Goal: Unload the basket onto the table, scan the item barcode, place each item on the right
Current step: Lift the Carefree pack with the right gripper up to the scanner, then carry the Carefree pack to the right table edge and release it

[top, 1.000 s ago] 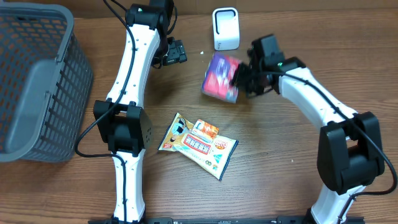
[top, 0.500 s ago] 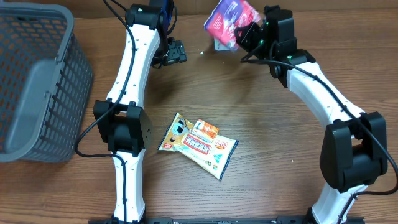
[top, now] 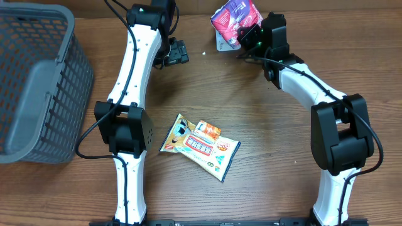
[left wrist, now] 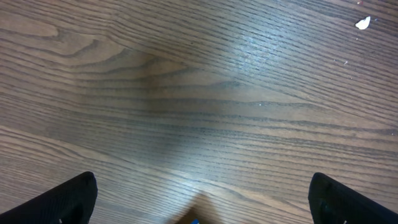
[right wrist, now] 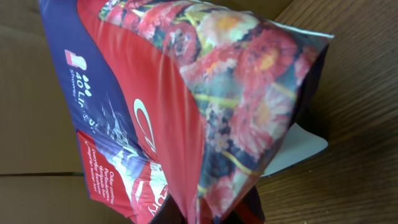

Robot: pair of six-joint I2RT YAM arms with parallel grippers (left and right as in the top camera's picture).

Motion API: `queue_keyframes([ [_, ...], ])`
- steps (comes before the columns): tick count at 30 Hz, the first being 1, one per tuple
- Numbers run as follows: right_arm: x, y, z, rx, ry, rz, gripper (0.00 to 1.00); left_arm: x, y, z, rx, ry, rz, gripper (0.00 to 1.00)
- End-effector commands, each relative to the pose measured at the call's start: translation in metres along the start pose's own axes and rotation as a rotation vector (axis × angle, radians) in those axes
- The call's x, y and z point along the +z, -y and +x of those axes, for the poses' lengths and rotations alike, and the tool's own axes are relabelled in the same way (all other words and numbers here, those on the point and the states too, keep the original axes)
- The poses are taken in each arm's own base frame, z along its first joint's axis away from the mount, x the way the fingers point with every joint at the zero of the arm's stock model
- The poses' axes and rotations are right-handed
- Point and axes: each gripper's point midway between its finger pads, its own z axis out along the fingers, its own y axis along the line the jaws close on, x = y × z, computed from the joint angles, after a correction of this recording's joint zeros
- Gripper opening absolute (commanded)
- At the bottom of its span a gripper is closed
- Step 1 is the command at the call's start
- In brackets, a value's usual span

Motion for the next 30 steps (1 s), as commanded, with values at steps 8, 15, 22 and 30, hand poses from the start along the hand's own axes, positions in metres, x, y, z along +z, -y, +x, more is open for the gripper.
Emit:
queue_keyframes([
  [8, -0.011, -0.048, -0.008, -0.016, -0.059, -0.164, 0.04, 0.005, -0.002, 0.001, -0.013, -0.010, -0.009, 1.00],
  [15, -0.064, -0.050, -0.074, -0.019, -0.019, -0.168, 0.04, 0.005, -0.002, 0.001, -0.012, -0.009, -0.009, 1.00],
  [22, -0.168, 0.014, -0.174, 0.013, 0.186, 0.107, 0.04, 0.005, -0.002, 0.001, -0.012, -0.010, -0.008, 1.00],
  [30, -0.312, 0.198, -0.228, 0.415, 0.325, 0.595, 0.04, 0.005, -0.002, 0.001, -0.012, -0.009, -0.009, 1.00],
])
